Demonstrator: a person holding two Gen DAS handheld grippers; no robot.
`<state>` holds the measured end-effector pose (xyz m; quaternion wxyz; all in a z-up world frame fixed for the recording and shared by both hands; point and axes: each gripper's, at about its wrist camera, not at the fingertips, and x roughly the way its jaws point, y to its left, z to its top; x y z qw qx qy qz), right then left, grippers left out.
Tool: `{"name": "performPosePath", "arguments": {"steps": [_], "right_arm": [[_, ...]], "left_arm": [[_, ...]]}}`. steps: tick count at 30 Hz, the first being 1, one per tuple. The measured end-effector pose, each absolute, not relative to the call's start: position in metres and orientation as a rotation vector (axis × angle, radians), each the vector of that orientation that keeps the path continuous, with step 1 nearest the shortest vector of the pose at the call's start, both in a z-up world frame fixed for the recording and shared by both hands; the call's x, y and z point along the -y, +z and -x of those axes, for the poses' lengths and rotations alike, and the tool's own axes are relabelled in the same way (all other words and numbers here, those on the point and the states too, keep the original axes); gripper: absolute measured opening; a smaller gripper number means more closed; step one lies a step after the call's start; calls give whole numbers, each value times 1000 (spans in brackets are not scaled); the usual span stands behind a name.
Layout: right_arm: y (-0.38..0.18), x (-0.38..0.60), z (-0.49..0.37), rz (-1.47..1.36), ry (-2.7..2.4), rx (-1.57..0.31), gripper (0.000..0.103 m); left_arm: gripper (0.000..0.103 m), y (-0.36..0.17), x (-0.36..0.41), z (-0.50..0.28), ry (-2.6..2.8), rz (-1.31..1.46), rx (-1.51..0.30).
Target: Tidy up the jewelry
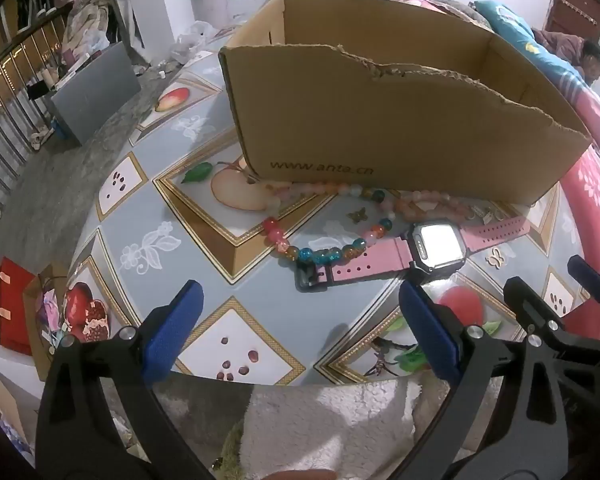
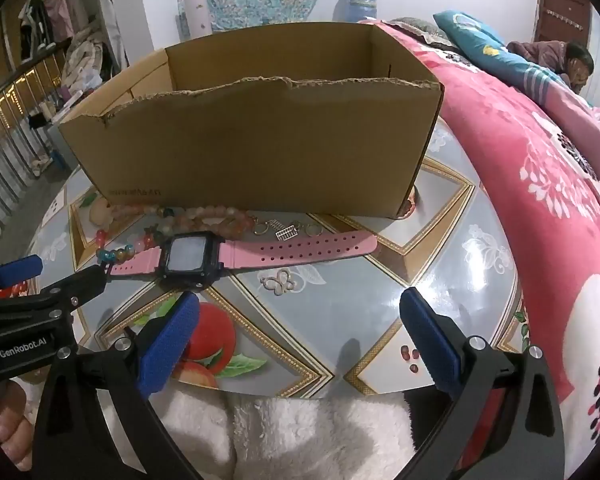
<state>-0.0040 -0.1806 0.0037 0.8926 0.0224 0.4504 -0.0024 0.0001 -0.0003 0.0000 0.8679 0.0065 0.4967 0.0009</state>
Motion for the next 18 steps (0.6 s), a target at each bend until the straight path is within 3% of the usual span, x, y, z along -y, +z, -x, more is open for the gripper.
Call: {"name": "performPosePath", "arguments": {"steps": [18], "right_arm": [[8,182,3,-44,-8,-924,98]], "left_arm": [[95,4,2,1,-16,-4,-1031]]}}
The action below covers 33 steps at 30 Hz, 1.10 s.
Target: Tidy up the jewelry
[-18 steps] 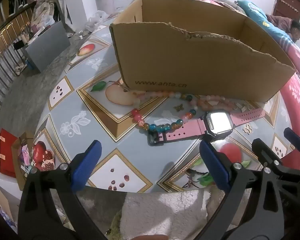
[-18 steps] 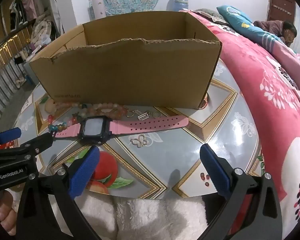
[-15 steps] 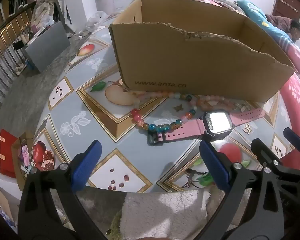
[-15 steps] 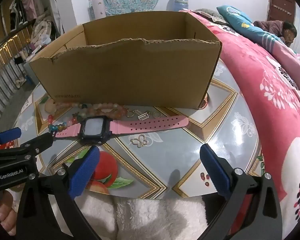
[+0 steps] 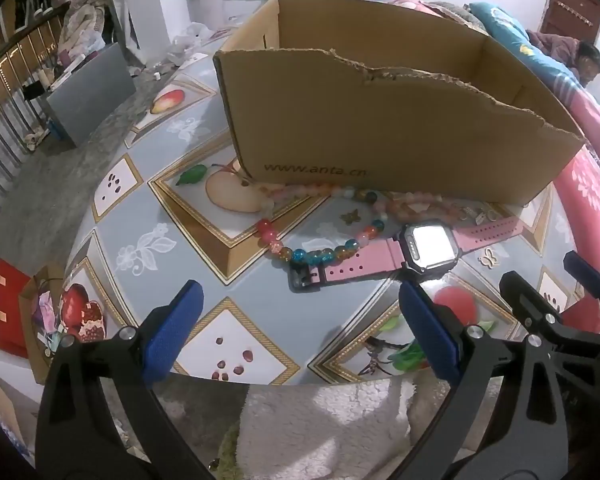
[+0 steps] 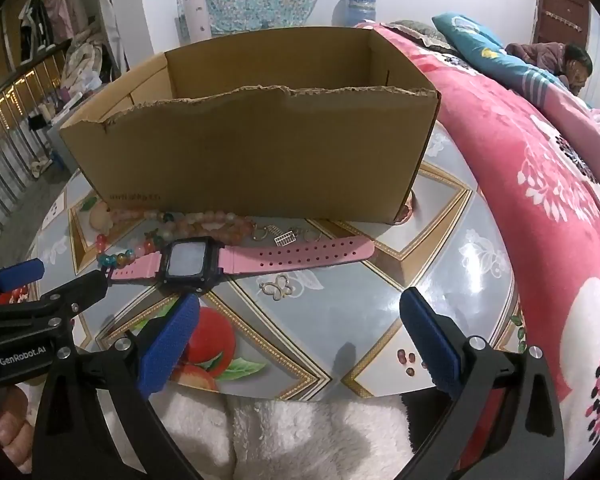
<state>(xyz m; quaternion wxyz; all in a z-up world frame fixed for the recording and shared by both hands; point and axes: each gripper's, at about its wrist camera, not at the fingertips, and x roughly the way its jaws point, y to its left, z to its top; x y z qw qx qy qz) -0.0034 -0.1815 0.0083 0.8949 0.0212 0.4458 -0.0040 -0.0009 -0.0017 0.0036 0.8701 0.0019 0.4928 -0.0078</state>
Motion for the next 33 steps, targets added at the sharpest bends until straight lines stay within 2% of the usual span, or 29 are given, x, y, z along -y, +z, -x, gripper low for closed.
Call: {"name": "performPosePath", "arguments": {"steps": [33], "right_arm": [[21,186,2,-36,-15,-907,98]], "left_arm": [[95,11,1,4,-5,-9,-1009]]}}
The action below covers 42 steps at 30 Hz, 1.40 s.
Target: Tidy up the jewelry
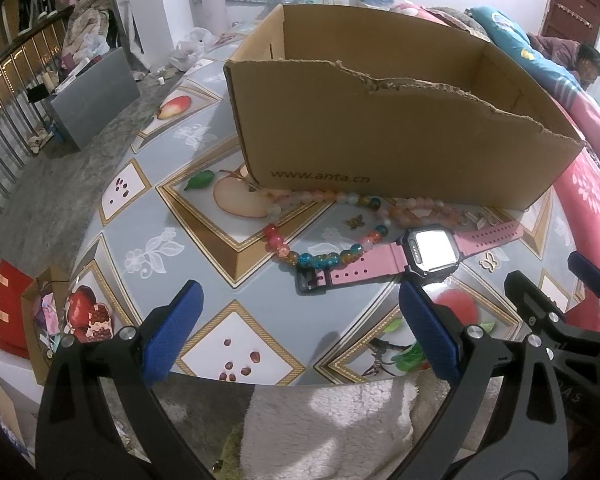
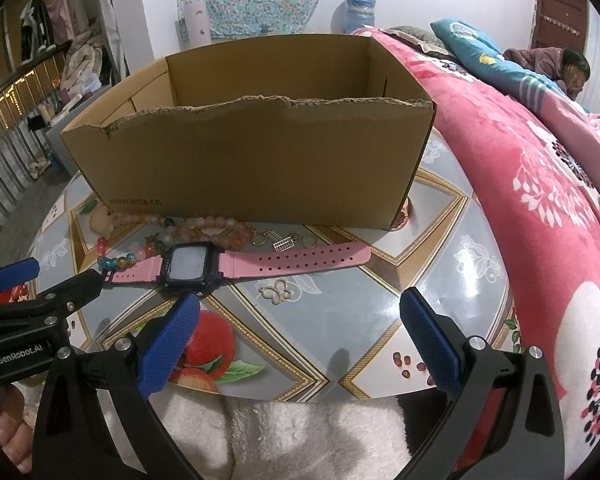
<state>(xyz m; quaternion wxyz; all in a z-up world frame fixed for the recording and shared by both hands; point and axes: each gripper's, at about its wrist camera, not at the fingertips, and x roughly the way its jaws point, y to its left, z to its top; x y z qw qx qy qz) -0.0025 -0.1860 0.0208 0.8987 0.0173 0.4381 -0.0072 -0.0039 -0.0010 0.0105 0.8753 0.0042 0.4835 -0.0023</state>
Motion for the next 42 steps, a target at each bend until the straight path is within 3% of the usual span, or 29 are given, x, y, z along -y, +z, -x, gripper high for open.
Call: {"name": "performPosePath", "arguments": {"steps": [20,32,39,42], "right_arm": [[21,185,7,-13,-40,-879,98],[19,187,14,53,38,-776,98],[17,173,-2,-22,174,-787,97],[19,166,-12,-80,254,-785,90]], "left_arm": [[95,8,-3,5,-5,-13,-1005],[95,4,-16,15,-69,-56,-922],[95,10,-46,13,-211,106,-816],[95,5,-53,0,-226,135,-840]]}}
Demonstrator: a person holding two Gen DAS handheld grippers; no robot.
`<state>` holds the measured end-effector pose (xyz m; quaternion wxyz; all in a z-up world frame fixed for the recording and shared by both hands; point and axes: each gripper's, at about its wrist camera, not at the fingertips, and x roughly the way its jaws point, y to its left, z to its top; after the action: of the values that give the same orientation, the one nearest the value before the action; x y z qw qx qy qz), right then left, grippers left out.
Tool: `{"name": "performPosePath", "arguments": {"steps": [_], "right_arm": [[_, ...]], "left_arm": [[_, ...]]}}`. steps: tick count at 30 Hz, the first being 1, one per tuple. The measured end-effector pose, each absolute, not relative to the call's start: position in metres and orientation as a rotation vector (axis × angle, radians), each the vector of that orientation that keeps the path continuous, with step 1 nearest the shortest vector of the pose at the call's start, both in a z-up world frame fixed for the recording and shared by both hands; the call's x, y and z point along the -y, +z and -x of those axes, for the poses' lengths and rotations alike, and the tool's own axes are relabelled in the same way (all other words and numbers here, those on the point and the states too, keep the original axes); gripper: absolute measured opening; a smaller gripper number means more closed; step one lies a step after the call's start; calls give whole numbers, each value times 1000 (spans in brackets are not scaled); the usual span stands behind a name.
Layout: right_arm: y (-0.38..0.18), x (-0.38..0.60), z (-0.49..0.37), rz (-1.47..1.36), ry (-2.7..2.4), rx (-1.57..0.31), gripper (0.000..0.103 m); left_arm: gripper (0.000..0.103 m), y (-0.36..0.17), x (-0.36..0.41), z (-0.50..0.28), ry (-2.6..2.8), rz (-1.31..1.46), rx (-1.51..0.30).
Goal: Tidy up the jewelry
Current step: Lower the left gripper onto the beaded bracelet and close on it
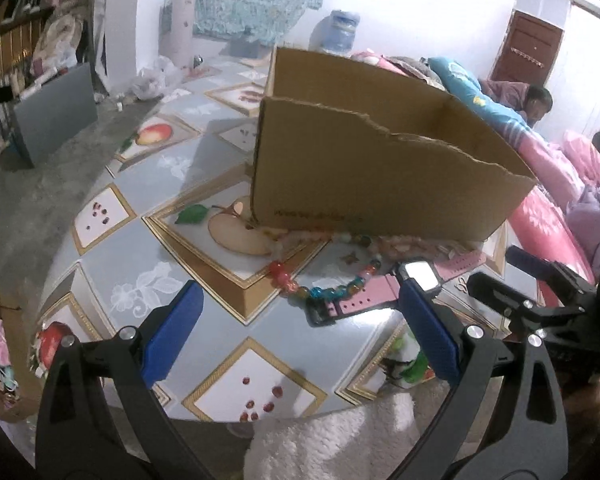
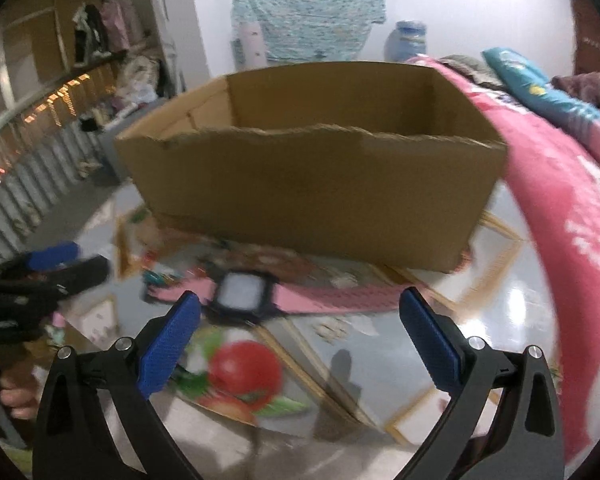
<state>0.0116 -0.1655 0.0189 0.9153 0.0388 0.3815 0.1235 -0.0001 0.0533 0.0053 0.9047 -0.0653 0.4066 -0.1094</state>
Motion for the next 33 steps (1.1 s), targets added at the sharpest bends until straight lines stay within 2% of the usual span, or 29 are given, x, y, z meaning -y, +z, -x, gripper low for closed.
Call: {"name": "performPosePath", "arguments": {"steps": [4,6,7,8,10,11,15,21,25,33], "right_arm": [[18,155,-27,-136,329,-818,73],[16,149,-33,-136,341,-829,70],[15,146,-36,-134,345,-832,69],[15,144,-37,-132,347,-836,68],[13,140,-39,-125,350,-842,67],[12,138,-41,-123,354,-846,67],[9,134,-44,-117,366,-869,62],[7,133,-46,-116,369,-876,59],[7,132,-45,-119,370,-876,56],[9,140,-39,-139,360,-858,55]], "left_arm": [[95,-4,-57,-18,-163,101,-847],[94,-9,-59,-28,-150,82,-857],[90,-11,-60,-32,-147,75,-859],[77,-11,-60,-34,-154,73,-861],[68,-16,-59,-43,-172,60,-898],[59,-19,-59,-44,-176,57,-908],[44,-30,-56,-57,-212,49,-973],[31,-31,-42,-65,-205,-36,-984],[8,-30,-35,-70,-203,-70,-989],[8,-2,-40,-70,-312,97,-956]]}}
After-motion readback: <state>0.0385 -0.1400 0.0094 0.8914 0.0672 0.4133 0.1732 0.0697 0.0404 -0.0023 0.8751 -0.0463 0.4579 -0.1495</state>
